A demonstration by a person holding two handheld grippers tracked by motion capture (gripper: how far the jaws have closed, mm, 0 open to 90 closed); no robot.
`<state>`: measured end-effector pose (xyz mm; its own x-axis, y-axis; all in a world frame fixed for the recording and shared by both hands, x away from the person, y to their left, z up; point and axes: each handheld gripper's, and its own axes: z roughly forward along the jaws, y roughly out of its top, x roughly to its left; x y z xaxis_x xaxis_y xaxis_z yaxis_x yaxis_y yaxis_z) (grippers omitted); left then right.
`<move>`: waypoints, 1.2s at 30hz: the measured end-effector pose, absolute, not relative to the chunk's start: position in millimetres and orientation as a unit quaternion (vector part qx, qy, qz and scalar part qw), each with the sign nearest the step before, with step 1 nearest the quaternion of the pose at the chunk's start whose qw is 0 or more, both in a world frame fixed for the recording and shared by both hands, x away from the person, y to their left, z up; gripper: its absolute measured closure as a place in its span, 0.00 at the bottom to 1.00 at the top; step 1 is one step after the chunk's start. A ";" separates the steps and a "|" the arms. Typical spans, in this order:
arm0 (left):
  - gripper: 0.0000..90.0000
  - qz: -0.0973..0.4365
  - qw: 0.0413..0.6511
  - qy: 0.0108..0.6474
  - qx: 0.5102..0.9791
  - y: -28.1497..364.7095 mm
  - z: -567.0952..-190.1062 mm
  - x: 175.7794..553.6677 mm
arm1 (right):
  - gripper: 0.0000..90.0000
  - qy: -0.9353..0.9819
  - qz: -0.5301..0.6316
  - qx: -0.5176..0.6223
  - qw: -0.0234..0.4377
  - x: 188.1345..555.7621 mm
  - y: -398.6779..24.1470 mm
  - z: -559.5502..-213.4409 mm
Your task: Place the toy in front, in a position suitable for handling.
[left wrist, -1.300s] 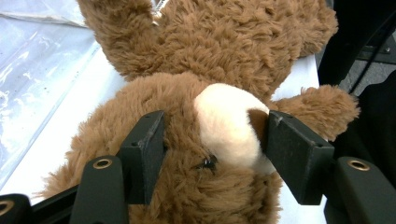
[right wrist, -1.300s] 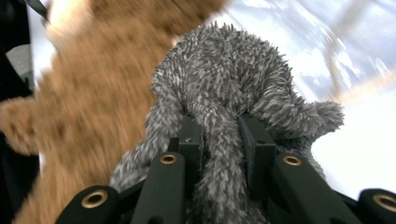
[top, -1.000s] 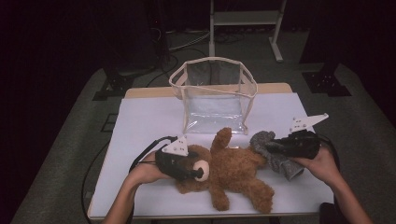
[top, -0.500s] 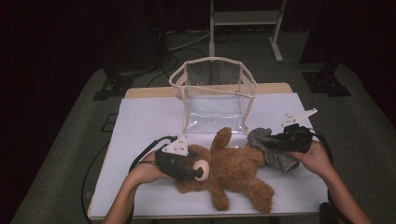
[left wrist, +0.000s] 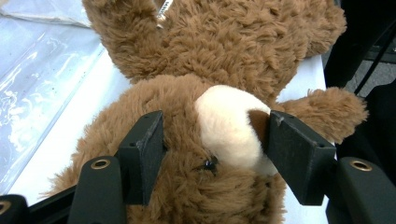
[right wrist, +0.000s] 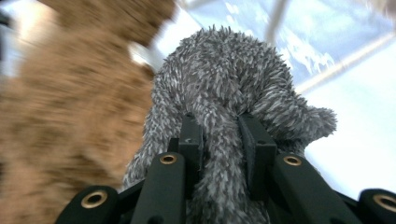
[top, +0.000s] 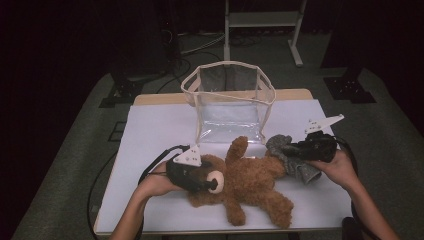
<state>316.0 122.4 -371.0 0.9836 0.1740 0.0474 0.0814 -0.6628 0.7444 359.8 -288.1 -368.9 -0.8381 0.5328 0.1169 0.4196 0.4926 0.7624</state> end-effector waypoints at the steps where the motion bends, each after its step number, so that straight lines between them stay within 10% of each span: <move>1: 0.41 0.057 0.405 0.070 0.910 122.4 -371.0 316.0 | 0.81 0.861 0.421 0.276 0.067 359.8 -288.1 -368.9; 36: 0.40 0.073 0.410 0.101 0.904 121.6 -370.3 321.3 | 0.81 0.864 0.447 0.229 0.022 295.7 -278.9 -398.7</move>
